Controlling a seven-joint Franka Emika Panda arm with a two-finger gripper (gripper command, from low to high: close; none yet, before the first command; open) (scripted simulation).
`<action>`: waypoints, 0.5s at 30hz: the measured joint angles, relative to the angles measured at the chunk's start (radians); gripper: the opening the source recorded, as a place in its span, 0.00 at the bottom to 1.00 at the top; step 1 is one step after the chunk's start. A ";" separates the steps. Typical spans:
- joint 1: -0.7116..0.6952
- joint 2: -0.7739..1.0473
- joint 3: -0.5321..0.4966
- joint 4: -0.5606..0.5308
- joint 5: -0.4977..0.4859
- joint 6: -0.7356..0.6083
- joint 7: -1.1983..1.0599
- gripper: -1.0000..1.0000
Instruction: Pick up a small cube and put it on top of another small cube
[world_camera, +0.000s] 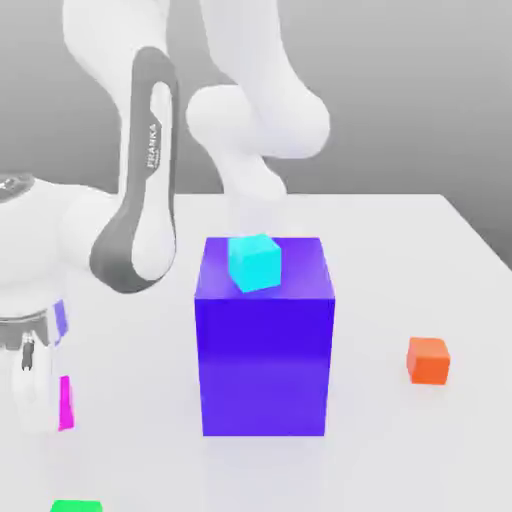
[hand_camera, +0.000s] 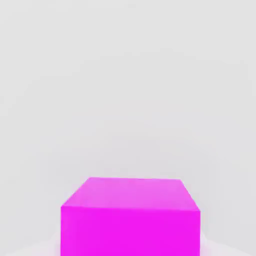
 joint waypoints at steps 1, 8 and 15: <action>0.016 0.006 0.004 0.032 -0.005 -0.026 0.027 0.00; 0.137 0.077 0.041 0.278 -0.026 -0.199 0.220 0.00; 0.148 0.198 0.052 0.315 -0.020 -0.115 0.238 1.00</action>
